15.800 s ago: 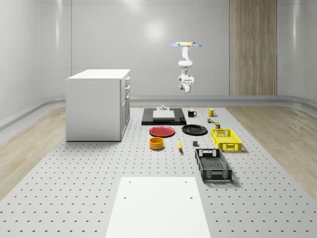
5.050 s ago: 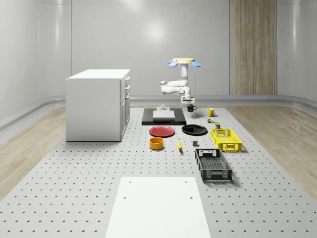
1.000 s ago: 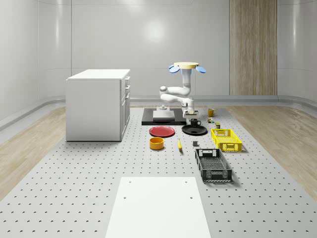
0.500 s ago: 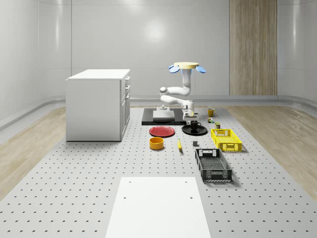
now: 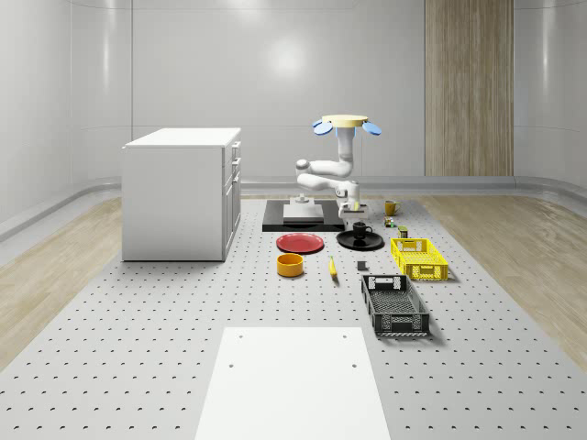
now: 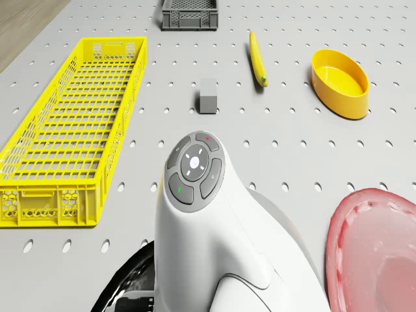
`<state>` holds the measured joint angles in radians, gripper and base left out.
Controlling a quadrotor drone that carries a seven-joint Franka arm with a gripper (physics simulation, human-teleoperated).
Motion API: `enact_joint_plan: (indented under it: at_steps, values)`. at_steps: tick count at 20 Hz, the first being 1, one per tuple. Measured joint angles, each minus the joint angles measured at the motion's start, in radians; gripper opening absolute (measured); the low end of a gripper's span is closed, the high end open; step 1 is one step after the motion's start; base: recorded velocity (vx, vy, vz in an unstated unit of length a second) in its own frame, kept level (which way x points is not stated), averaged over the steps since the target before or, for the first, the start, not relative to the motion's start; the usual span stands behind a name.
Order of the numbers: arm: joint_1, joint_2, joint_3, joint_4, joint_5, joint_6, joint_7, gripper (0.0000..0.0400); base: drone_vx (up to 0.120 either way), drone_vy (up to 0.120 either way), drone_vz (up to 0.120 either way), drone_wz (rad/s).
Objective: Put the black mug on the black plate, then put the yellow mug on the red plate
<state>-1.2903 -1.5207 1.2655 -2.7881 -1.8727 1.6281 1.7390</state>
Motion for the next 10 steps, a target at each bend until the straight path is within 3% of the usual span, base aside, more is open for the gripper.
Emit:
enact_joint_plan:
  at_steps: [2,7,8,10]
  values:
    - [0.004,-0.001,0.028,-0.007,0.026,-0.011,0.000,0.0396,0.000,0.000,0.040,0.000]
    - [0.008,-0.003,0.070,-0.017,0.066,-0.024,0.002,0.0399,0.000,0.000,0.120,0.000]
    - [0.008,-0.004,0.075,-0.018,0.071,-0.025,0.002,0.0399,0.000,0.120,0.120,0.000]
    - [0.009,-0.005,0.082,-0.019,0.079,-0.026,0.002,0.0399,-0.120,0.120,0.080,0.000]
